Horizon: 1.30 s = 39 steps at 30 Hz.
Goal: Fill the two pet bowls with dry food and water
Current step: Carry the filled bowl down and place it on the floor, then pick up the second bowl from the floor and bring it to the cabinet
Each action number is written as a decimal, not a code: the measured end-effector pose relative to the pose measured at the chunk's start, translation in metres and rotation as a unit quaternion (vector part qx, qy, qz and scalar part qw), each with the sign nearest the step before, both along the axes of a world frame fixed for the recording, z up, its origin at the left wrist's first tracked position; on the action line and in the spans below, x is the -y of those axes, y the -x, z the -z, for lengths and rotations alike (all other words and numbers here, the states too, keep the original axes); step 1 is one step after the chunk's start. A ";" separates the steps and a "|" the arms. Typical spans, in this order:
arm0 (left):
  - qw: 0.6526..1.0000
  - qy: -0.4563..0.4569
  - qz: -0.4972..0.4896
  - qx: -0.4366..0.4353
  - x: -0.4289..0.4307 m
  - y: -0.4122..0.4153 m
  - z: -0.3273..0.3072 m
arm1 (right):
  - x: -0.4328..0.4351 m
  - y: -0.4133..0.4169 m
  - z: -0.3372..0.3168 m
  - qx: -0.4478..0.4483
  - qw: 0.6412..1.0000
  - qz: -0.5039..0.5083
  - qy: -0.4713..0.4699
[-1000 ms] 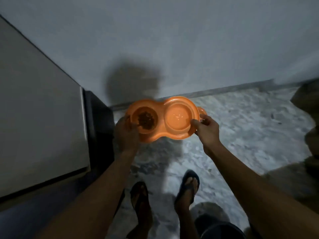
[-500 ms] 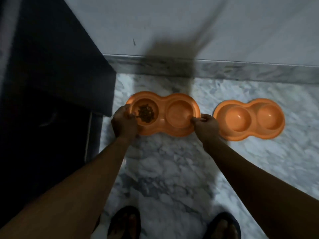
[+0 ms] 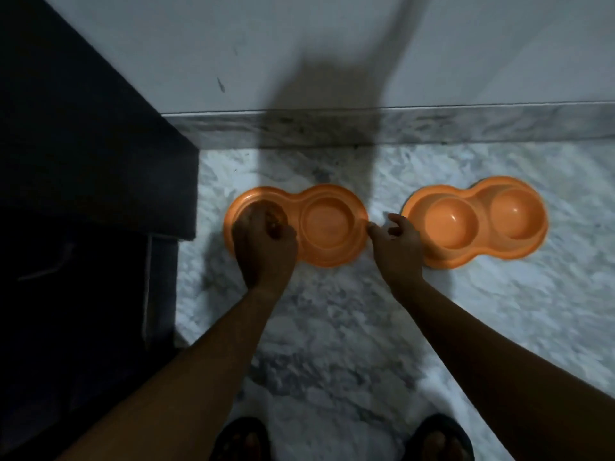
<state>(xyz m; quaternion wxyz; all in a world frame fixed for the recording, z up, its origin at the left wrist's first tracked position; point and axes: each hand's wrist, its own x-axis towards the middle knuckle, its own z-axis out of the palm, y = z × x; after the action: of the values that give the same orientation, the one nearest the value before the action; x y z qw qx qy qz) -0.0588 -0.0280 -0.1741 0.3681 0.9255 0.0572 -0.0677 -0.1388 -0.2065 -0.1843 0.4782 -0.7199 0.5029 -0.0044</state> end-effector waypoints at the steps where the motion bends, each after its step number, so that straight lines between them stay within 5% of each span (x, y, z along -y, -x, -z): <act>1: 0.999 0.007 0.038 0.006 0.017 0.008 -0.002 | 0.009 0.005 -0.005 0.009 1.000 0.016 0.010; 8: 0.983 0.029 0.169 -0.065 0.131 0.052 -0.008 | 0.100 0.044 -0.019 -0.030 0.993 0.079 0.081; 14: 0.970 -0.046 0.185 -0.149 0.210 0.075 0.011 | 0.177 0.080 -0.003 -0.082 0.973 0.164 0.138; 25: 0.983 -0.038 0.133 -0.122 0.225 0.082 0.019 | 0.213 0.108 -0.007 -0.028 0.974 0.223 -0.010; 31: 0.982 -0.016 0.153 -0.111 0.192 0.081 -0.084 | 0.189 0.127 -0.106 0.002 0.968 0.241 -0.067; 39: 0.979 0.029 0.181 -0.086 0.135 0.080 -0.350 | 0.123 0.146 -0.368 0.031 0.963 0.252 -0.090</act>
<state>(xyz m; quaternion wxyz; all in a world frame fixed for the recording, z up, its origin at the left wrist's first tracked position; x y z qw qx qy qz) -0.1390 -0.1627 0.1755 0.3701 0.9003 -0.0815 -0.2143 -0.2843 -0.3290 0.1836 0.5398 -0.5238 0.6512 -0.1015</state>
